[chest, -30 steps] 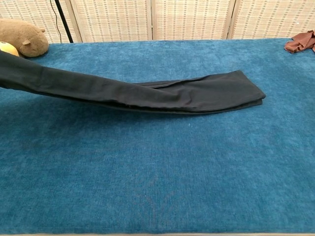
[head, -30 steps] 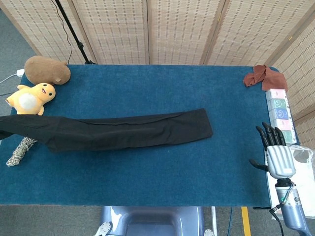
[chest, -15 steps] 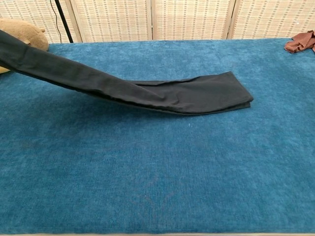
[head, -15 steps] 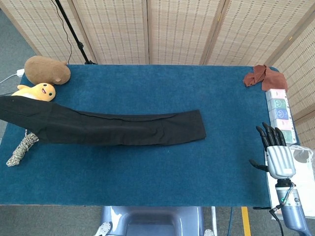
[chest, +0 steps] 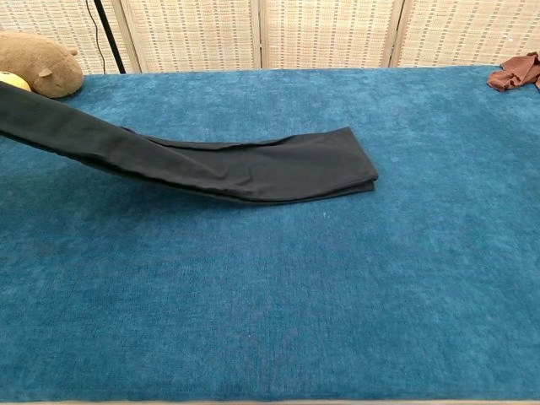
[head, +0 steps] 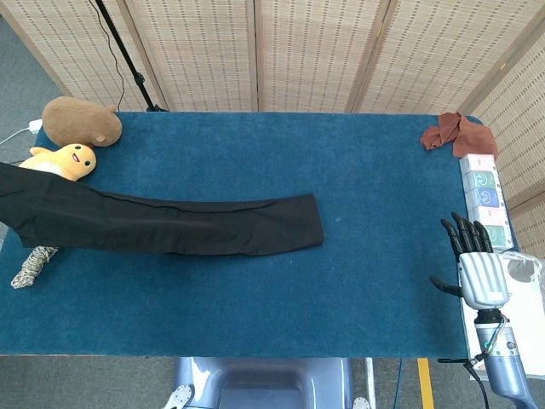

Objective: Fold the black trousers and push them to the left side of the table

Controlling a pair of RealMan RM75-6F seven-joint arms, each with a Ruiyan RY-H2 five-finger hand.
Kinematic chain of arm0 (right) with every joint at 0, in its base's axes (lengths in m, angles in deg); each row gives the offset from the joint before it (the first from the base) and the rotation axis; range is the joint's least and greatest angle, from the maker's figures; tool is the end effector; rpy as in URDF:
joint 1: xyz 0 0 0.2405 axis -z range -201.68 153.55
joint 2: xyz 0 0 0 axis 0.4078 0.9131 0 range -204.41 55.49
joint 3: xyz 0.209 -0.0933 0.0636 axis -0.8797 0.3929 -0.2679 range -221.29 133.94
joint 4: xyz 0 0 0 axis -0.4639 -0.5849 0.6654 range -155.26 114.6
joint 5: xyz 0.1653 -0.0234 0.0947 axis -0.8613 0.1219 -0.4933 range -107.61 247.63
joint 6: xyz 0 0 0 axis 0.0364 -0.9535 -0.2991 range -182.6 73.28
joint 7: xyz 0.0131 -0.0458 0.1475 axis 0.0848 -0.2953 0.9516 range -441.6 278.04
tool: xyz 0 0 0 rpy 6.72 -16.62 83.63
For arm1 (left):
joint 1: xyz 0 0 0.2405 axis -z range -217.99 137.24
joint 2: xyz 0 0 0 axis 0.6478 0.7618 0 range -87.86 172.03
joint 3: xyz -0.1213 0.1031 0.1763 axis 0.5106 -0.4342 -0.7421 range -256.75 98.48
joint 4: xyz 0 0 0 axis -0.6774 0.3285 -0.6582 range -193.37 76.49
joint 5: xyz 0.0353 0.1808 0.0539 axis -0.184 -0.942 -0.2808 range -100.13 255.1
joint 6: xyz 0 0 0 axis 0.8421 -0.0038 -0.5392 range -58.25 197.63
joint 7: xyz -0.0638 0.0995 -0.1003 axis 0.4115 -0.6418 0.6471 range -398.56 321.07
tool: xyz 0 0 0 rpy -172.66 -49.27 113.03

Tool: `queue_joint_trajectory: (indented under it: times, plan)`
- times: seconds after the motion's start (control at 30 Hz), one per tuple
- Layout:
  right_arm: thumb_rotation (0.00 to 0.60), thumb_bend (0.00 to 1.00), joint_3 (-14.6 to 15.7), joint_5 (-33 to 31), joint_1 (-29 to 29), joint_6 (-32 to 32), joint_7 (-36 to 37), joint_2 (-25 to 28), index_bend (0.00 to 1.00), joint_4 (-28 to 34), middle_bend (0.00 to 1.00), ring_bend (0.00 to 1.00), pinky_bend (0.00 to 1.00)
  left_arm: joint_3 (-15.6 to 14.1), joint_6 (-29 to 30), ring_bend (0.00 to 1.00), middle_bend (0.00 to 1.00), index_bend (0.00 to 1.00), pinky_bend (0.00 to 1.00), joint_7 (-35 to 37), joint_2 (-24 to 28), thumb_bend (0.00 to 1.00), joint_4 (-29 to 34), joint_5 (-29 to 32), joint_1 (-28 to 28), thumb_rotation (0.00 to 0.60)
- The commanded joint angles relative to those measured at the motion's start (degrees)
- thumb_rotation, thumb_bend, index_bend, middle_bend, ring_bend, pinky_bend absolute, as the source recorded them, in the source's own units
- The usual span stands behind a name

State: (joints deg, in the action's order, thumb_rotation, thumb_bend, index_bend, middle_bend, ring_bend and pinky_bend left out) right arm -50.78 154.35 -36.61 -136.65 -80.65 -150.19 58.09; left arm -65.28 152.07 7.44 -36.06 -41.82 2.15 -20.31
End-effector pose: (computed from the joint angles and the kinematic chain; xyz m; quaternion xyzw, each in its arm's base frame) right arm -0.2855 -0.2449 0.1333 0.5997 -0.3497 0.4230 0.5824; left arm -0.3618 0.2918 0.3460 -0.4861 -0.1861 -0.4787 0.7070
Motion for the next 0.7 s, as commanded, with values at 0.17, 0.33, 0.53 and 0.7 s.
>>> queue_joint_trajectory:
  times: [0.17, 0.33, 0.53, 0.7]
  plan:
    - [0.6, 0.0, 0.0, -0.1, -0.1, 0.3, 0.1, 0.0, 0.0, -0.1, 0.0, 0.0, 0.0, -0.1, 0.3, 0.39, 0.6, 0.72, 0.28, -0.2, 0.3, 0.57, 0.0, -0.5, 0.6, 0.6]
    - [0.6, 0.0, 0.0, -0.2, 0.0, 0.2, 0.6, 0.2, 0.0, -0.1, 0.0, 0.0, 0.0, -1.7, 0.6, 0.39, 0.59, 0.72, 0.28, -2.4, -0.7, 0.57, 0.8, -2.6, 2.3, 0.6]
    - [0.6, 0.0, -0.4, -0.4, 0.3, -0.3, 1.4, 0.7, 0.0, 0.2, 0.0, 0.0, 0.0, -3.5, 2.3, 0.39, 0.6, 0.72, 0.29, -6.2, -2.4, 0.57, 2.8, -5.8, 6.2, 0.6]
    - [0.6, 0.0, -0.8, -0.6, 0.6, -0.9, 2.4, 1.5, 0.0, 0.6, 0.0, 0.0, 0.0, -5.5, 4.6, 0.4, 0.6, 0.72, 0.29, -14.1, -4.4, 0.57, 8.6, -10.8, 13.9, 0.6]
